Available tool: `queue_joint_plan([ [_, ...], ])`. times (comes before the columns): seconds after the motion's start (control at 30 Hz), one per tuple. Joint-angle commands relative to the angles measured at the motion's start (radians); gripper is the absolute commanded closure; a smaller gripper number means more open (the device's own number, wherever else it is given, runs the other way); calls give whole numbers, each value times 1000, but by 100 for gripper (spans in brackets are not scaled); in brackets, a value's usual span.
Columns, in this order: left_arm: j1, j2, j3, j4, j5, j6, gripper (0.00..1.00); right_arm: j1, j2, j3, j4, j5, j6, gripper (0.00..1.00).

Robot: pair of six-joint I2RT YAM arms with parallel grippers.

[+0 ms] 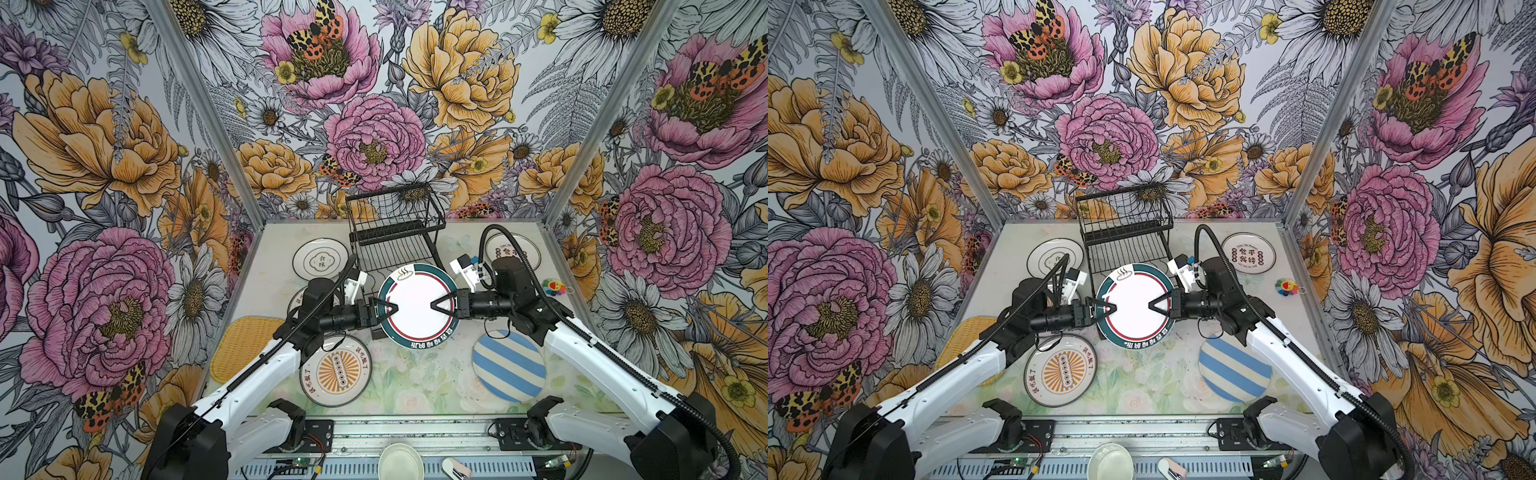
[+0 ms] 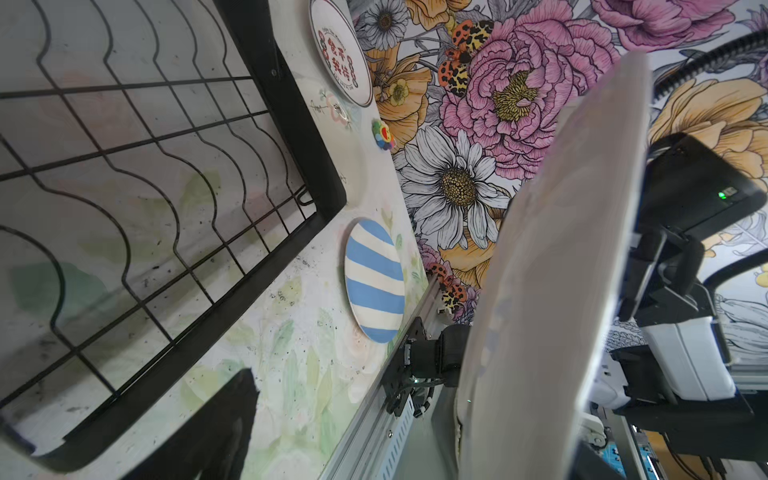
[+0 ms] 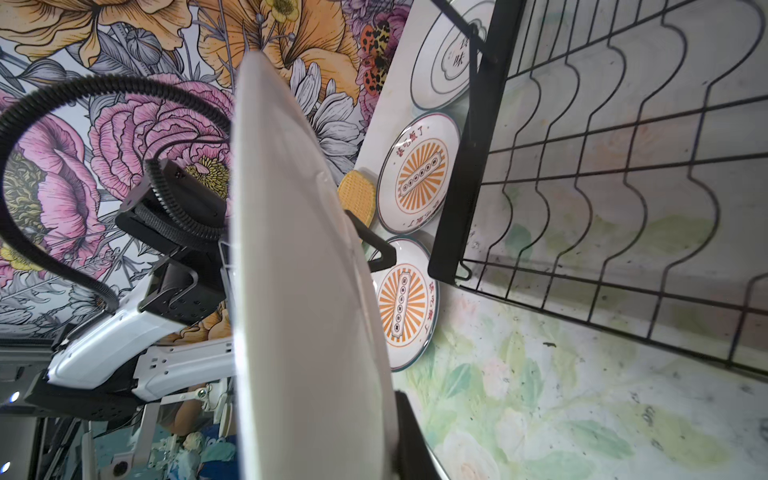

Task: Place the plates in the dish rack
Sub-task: 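Lift the plate upright with the right gripper toward the rack, then lower the upright plate into the rack's far slots with the right gripper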

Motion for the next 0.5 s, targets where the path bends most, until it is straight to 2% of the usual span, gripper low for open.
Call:
queue_joint_plan([
  [0.0,20,-29,60,-195,-98,128,4,1,14,124,-42,180,-78,100],
  [0.07,36,-49,63,-218,-148,134,1,2,32,196,-103,286,-122,100],
  [0.23,61,-81,70,-255,-271,141,1,1,94,369,-200,535,-199,100],
  [0.47,65,-58,107,-266,-352,158,1,3,226,617,-222,783,-289,100],
])
